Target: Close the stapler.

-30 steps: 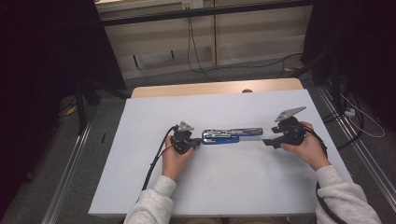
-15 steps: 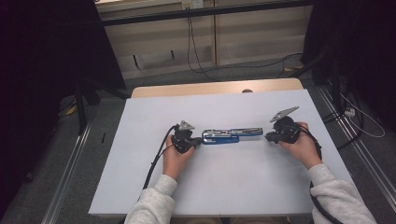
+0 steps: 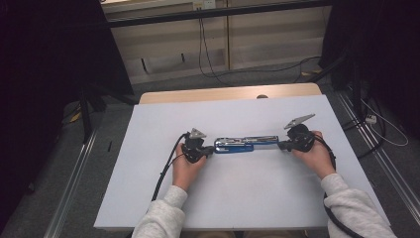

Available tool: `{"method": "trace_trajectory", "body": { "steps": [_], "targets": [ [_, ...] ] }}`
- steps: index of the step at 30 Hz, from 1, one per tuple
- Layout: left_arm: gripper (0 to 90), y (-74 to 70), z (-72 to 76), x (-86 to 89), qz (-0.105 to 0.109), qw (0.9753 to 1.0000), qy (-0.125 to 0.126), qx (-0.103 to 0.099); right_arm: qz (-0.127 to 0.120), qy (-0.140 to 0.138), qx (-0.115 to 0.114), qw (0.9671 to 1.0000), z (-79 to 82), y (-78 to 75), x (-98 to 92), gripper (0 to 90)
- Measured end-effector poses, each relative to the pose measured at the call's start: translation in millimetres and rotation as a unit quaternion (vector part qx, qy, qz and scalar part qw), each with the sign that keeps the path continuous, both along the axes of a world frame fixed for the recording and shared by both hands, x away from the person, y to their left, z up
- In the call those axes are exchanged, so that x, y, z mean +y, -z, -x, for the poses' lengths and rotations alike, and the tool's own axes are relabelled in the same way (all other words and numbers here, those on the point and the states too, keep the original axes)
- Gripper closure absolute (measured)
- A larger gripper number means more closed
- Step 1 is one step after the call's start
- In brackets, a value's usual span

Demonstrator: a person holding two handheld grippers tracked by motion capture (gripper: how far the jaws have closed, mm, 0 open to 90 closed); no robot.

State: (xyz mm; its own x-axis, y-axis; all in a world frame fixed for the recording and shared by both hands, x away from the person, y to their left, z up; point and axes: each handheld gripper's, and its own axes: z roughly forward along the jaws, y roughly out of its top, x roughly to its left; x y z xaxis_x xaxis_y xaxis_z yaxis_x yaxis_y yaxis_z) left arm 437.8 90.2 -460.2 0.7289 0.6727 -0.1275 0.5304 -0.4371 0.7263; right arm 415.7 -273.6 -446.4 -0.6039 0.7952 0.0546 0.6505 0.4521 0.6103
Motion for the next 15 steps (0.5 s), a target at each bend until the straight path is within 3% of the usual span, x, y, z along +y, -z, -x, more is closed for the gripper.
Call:
{"method": "trace_trajectory", "body": {
  "steps": [15],
  "targets": [
    [89.3,0.2,-0.2,0.0,0.001,1.0000,-0.001,0.000,-0.027,0.008,-0.010,0.9996,-0.5,-2.1,0.7,90.0]
  ]
}}
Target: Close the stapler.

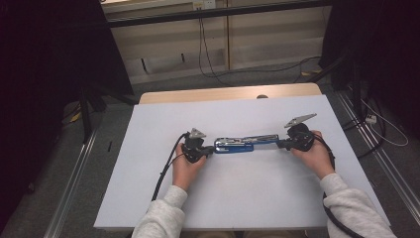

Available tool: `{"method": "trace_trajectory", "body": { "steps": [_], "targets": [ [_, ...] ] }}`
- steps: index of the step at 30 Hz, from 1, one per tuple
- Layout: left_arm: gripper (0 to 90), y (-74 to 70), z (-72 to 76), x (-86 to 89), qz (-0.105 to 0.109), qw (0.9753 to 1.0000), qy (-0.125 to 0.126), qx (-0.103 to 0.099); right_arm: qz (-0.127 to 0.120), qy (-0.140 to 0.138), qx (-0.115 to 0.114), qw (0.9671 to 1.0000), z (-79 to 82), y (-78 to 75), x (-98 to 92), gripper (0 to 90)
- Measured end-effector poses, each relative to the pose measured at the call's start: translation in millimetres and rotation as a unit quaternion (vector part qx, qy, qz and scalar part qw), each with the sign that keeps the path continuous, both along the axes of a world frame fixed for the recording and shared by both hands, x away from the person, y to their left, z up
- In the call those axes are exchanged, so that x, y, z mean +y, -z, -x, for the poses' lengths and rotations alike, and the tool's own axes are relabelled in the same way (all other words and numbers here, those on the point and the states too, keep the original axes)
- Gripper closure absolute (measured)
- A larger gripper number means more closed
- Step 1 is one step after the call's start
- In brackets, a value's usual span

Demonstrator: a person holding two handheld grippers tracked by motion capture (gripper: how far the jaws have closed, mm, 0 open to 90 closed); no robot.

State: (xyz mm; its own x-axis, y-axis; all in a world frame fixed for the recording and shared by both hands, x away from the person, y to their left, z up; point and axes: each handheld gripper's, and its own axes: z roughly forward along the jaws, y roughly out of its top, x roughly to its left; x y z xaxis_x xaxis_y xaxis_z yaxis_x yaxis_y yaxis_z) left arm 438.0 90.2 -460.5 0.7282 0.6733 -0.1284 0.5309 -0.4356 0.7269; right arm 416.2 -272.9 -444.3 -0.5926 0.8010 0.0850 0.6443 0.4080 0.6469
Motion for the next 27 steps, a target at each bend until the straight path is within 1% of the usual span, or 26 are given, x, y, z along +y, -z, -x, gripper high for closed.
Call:
{"method": "trace_trajectory", "body": {
  "steps": [3,6,7,9,13,14,18,20,22,23,25,27],
  "targets": [
    [89.3,-0.1,-0.1,0.3,0.001,1.0000,0.001,0.002,0.000,-0.002,-0.003,1.0000,0.0,-1.0,0.4,90.0],
    [89.3,0.0,0.1,0.0,-0.001,1.0000,0.000,-0.001,-0.001,-0.004,-0.005,1.0000,0.2,-1.9,1.0,90.0],
    [89.3,-0.3,0.0,0.3,0.000,1.0000,0.002,0.002,-0.004,-0.006,-0.006,1.0000,0.2,-2.1,1.2,90.0],
    [89.3,-0.3,0.0,0.3,-0.001,1.0000,0.002,0.001,-0.003,-0.006,-0.006,1.0000,0.2,-3.0,1.5,90.0],
    [89.2,0.1,0.1,0.0,0.000,1.0000,0.000,-0.001,-0.009,-0.006,-0.011,0.9999,0.3,-5.2,1.3,90.0],
    [89.3,-0.2,-0.1,0.3,0.000,1.0000,0.002,0.001,-0.012,-0.005,-0.012,0.9998,0.5,-5.8,1.3,90.0],
    [89.2,-0.1,-0.1,0.2,0.000,1.0000,0.001,0.001,-0.015,-0.003,-0.016,0.9998,0.7,-7.6,1.3,90.0],
    [89.2,0.1,0.1,-0.2,0.005,1.0000,-0.002,0.002,-0.017,-0.006,-0.019,0.9996,0.6,-8.4,1.5,90.0],
    [89.2,-0.1,-0.1,0.3,0.001,1.0000,-0.001,0.002,-0.019,-0.009,-0.019,0.9996,0.7,-8.9,2.4,90.0],
    [89.0,0.1,0.0,0.1,0.005,1.0000,-0.004,0.002,-0.018,-0.011,-0.020,0.9996,0.8,-9.0,2.9,90.0],
    [88.0,-0.2,-0.2,0.7,0.005,1.0000,-0.005,0.001,-0.019,-0.011,-0.021,0.9995,1.1,-9.5,3.6,90.0],
    [87.1,-0.4,-0.4,1.8,0.006,1.0000,-0.004,0.005,-0.023,-0.013,-0.021,0.9994,1.5,-10.0,3.8,90.0]
  ]
}}
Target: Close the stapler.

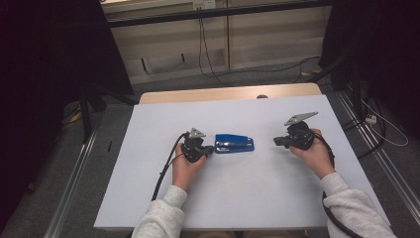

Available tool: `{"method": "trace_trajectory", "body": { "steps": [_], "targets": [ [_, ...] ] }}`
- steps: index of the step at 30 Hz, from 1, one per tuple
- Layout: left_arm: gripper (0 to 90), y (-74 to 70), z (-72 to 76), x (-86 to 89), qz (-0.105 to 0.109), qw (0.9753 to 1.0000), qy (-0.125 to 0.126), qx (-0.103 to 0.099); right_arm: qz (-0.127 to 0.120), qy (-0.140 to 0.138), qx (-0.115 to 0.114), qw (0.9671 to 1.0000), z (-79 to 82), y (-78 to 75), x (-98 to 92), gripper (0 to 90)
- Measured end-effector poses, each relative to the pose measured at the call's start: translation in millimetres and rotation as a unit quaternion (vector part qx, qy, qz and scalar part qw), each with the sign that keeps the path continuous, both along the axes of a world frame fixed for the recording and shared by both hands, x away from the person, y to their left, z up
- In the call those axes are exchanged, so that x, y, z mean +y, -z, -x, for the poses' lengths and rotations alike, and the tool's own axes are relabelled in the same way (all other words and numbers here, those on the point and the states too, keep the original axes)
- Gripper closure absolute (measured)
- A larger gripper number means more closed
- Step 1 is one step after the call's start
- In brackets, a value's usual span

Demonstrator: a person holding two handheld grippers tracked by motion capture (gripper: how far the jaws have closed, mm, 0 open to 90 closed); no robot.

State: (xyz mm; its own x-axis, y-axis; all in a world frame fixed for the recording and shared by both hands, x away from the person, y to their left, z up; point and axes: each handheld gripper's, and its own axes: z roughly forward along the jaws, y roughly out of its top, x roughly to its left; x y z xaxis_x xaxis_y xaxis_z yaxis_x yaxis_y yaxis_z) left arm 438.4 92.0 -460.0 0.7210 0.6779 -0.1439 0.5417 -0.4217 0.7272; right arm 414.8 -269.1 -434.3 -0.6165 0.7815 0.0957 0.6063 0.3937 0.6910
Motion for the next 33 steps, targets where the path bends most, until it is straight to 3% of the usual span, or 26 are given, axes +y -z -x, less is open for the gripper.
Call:
{"method": "trace_trajectory", "body": {
  "steps": [7,16,18,22,25,33],
  "targets": [
    [78.5,-3.2,1.2,4.3,0.000,1.0000,-0.009,-0.003,-0.017,-0.002,0.002,0.9999,4.3,-1.4,-1.7,85.2],
    [53.9,-12.5,6.1,13.4,0.013,0.9999,-0.010,-0.001,-0.032,-0.002,-0.001,0.9995,11.7,-4.5,-6.5,73.0],
    [45.6,-14.5,8.9,16.6,0.023,0.9997,-0.010,0.003,-0.034,0.001,0.000,0.9994,12.3,-5.1,-7.7,69.4],
    [35.4,-19.7,12.7,21.2,0.025,0.9997,-0.001,0.000,-0.035,-0.003,0.001,0.9994,15.1,-6.4,-7.5,61.3],
    [30.5,-23.9,16.1,24.4,0.047,0.9989,0.001,0.005,-0.039,-0.008,-0.002,0.9992,19.6,-9.8,-7.1,57.3],
    [17.7,-28.3,23.1,30.9,0.061,0.9981,0.011,0.008,-0.037,-0.020,0.006,0.9991,34.9,-9.1,-8.9,46.6]
  ]
}}
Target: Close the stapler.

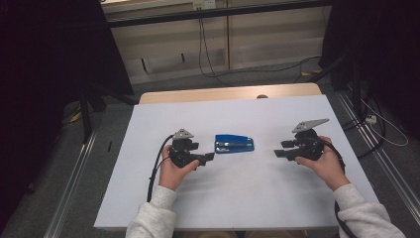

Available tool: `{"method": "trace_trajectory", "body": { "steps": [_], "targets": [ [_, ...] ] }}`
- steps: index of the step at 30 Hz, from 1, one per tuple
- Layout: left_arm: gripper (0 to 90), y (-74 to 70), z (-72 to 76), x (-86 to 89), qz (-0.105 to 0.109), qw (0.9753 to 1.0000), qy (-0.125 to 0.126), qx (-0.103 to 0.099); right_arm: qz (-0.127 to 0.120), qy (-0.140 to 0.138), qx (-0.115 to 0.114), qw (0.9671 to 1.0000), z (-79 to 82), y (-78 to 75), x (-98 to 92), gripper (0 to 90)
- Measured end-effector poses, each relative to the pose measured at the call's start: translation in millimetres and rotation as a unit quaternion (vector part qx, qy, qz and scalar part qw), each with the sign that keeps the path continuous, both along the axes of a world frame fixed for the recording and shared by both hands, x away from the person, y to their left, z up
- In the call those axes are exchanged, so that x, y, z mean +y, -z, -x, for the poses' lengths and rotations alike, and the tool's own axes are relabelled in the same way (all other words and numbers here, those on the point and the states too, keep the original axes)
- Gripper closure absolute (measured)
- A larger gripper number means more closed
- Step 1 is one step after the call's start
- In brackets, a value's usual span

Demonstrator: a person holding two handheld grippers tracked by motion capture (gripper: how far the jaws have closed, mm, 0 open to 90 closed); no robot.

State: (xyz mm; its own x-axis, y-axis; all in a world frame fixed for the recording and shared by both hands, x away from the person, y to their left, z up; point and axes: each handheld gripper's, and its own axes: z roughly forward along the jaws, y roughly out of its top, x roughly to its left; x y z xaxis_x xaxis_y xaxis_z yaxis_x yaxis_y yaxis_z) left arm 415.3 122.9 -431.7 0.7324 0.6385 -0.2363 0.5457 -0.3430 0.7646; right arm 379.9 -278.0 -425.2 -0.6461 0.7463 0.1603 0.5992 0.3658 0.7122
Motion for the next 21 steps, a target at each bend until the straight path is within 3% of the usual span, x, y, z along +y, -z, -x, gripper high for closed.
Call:
{"method": "trace_trajectory", "body": {
  "steps": [3,8,21],
  "targets": [
    [15.3,-2.0,2.2,5.6,0.000,0.9999,-0.001,-0.011,-0.009,0.003,0.002,1.0000,4.1,-0.6,-1.0,42.0],
    [13.2,-7.8,7.6,17.4,0.008,0.9999,-0.002,-0.013,-0.005,-0.001,0.005,1.0000,10.9,-0.3,0.6,29.9],
    [10.7,-9.2,18.3,40.0,0.015,0.9995,-0.016,-0.021,-0.007,-0.005,0.005,0.9999,25.1,-1.1,-4.7,21.2]
  ]
}}
